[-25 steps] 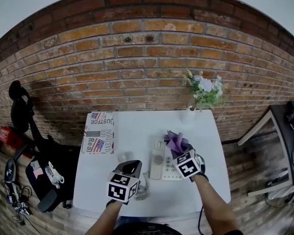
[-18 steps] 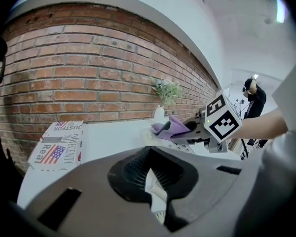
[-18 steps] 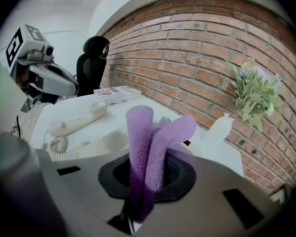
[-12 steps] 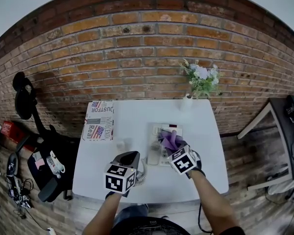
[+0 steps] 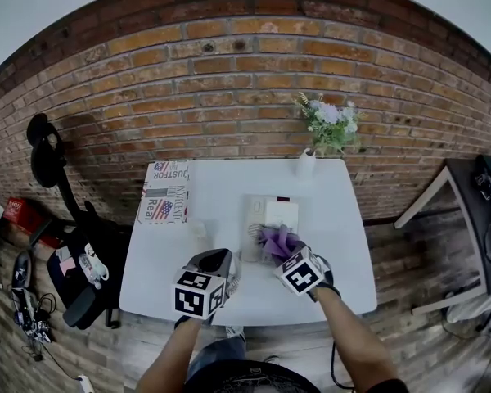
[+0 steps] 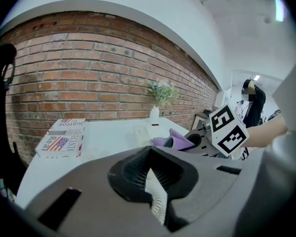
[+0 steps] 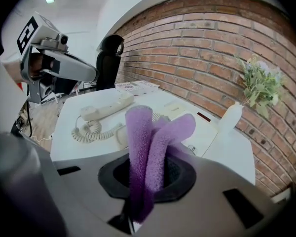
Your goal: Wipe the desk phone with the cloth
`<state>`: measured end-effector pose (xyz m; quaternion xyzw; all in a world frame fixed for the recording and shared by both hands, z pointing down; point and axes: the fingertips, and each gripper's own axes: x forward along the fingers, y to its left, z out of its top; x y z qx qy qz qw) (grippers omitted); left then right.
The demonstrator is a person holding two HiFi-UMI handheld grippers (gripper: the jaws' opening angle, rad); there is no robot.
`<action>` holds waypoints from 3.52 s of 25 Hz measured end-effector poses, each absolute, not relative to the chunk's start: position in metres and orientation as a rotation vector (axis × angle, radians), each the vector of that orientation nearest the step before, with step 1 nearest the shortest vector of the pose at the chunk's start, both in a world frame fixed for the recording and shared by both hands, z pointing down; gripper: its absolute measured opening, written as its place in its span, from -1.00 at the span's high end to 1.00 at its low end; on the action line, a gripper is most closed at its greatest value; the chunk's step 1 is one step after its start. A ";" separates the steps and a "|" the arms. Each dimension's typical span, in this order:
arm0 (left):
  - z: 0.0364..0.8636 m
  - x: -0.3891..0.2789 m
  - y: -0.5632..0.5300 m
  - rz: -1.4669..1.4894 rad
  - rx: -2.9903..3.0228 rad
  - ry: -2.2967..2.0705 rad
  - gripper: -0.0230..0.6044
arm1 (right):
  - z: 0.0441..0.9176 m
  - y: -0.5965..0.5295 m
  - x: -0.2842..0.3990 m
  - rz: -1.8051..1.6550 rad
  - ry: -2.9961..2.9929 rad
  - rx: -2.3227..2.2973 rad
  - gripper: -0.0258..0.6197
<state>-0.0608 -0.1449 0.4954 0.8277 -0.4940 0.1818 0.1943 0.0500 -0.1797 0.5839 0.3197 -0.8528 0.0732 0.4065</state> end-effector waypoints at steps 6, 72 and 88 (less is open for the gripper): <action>0.497 -0.058 -0.131 0.519 2.318 -1.392 0.91 | 0.592 -0.153 0.050 0.186 -2.157 0.715 0.77; 0.523 -0.096 -0.204 0.527 2.265 -1.376 0.91 | 0.568 -0.252 -0.007 0.075 -2.139 0.613 0.77; 0.514 -0.101 -0.162 0.495 2.241 -1.435 0.91 | 0.586 -0.187 -0.007 0.101 -2.129 0.519 0.77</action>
